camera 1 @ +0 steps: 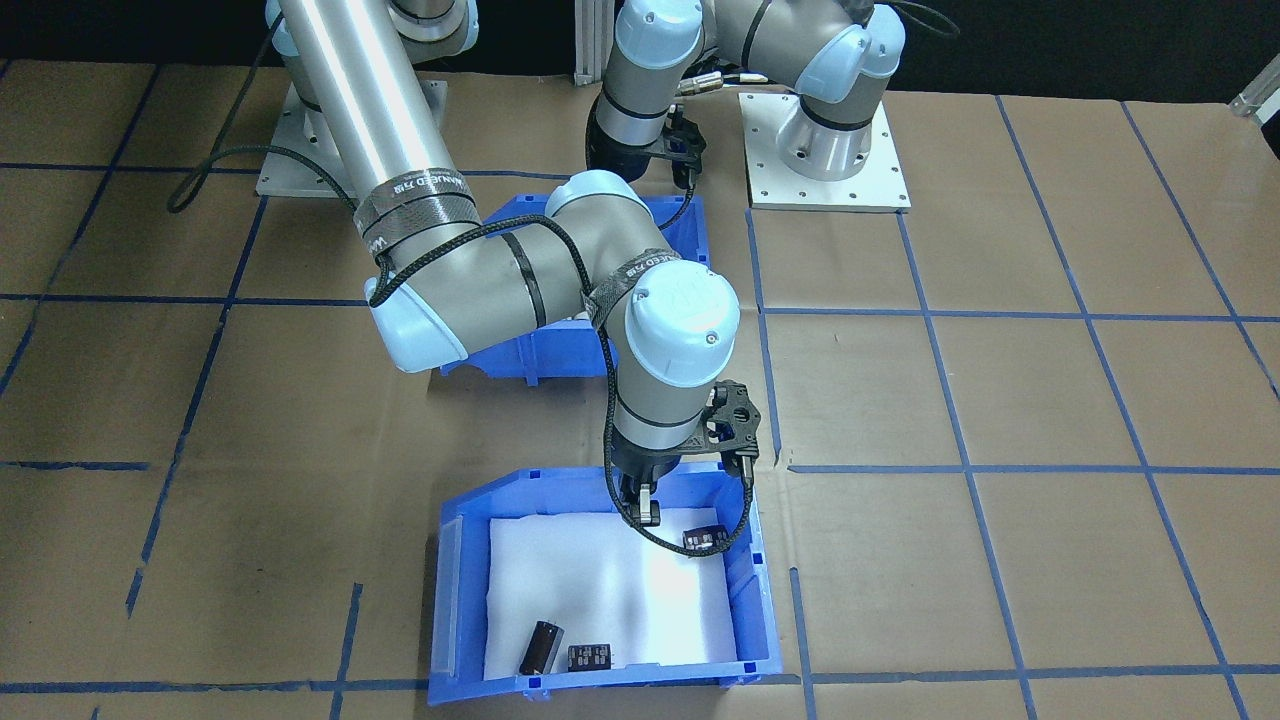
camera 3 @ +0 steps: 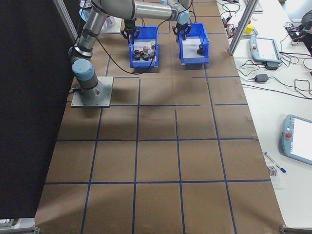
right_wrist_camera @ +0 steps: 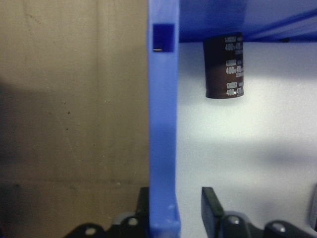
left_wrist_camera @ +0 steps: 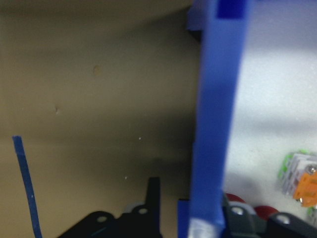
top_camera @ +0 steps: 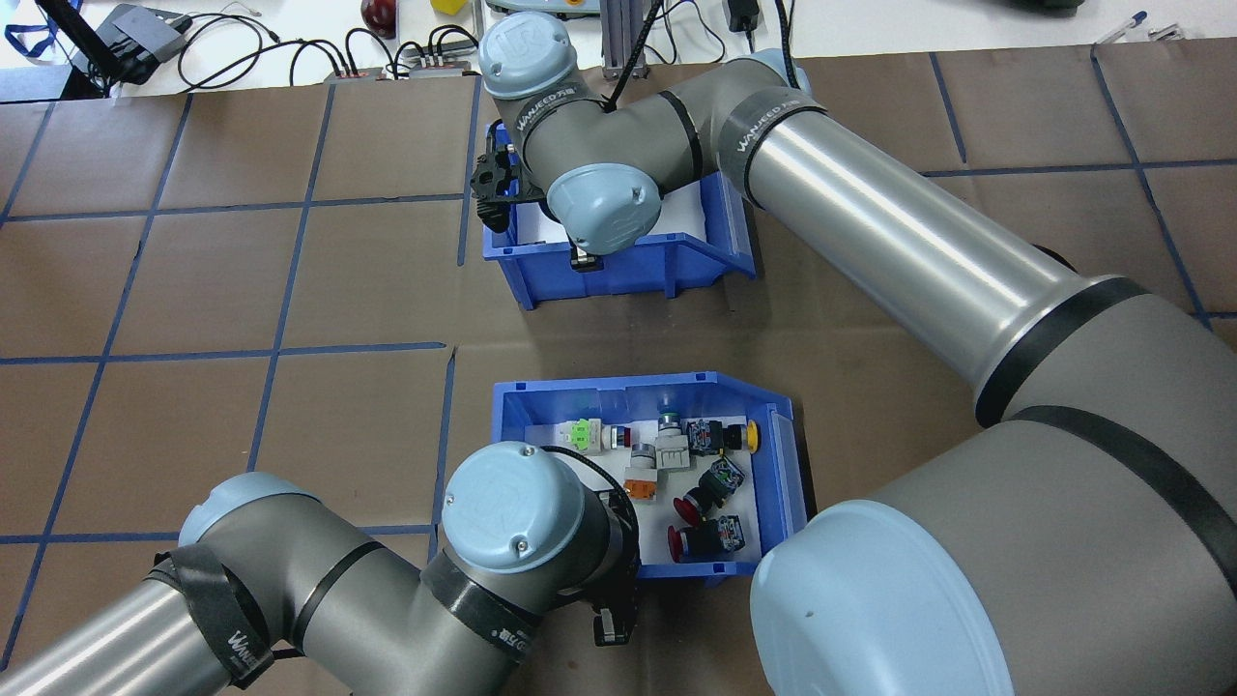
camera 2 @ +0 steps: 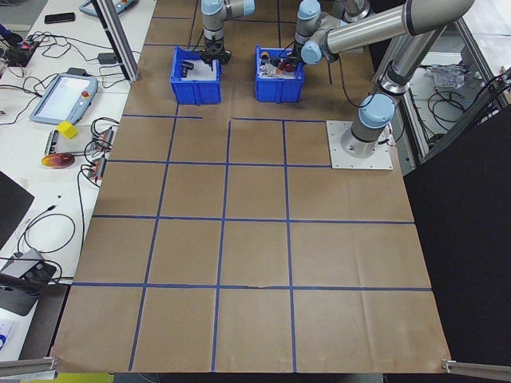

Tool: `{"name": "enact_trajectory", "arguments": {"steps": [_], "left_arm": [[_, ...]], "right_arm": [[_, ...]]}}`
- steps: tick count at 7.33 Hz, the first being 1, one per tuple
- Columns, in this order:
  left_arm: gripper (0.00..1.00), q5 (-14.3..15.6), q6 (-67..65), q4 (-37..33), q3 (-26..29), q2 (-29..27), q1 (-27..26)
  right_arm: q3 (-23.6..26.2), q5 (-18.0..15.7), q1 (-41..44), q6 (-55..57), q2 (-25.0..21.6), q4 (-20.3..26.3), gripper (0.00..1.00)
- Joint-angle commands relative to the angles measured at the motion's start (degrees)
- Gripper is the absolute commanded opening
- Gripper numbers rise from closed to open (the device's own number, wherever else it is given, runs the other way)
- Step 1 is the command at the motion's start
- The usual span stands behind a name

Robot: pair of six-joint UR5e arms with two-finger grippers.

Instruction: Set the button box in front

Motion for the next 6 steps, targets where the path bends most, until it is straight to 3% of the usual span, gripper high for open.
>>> {"name": "enact_trajectory", "arguments": {"steps": [1,2,3,4,6], "left_arm": [[0.00,1.0,-0.7,-0.6,0.7,1.6,0.1],[0.00,4.4,0.2,-3.9,2.9,2.4,0.6],[0.00,5.9,3.6,-9.2,5.7,3.3,1.2],[0.00,5.9,5.5,-11.9,7.7,3.4,3.2],[0.00,4.9,13.7,-11.8,8.5,3.0,13.7]], "right_arm": [[-3.2,-0.3,-1.2,-0.2,-0.3,1.1,0.05],[-3.7,-0.3,-2.8,-0.6,-1.5,2.5,0.04],[-3.4,-0.4,-5.6,-1.9,-3.2,3.4,0.04],[-3.2,-0.5,-8.8,-6.1,-5.1,5.1,0.04],[-2.9,-0.5,-16.6,-15.0,-8.0,7.7,0.04]]}}
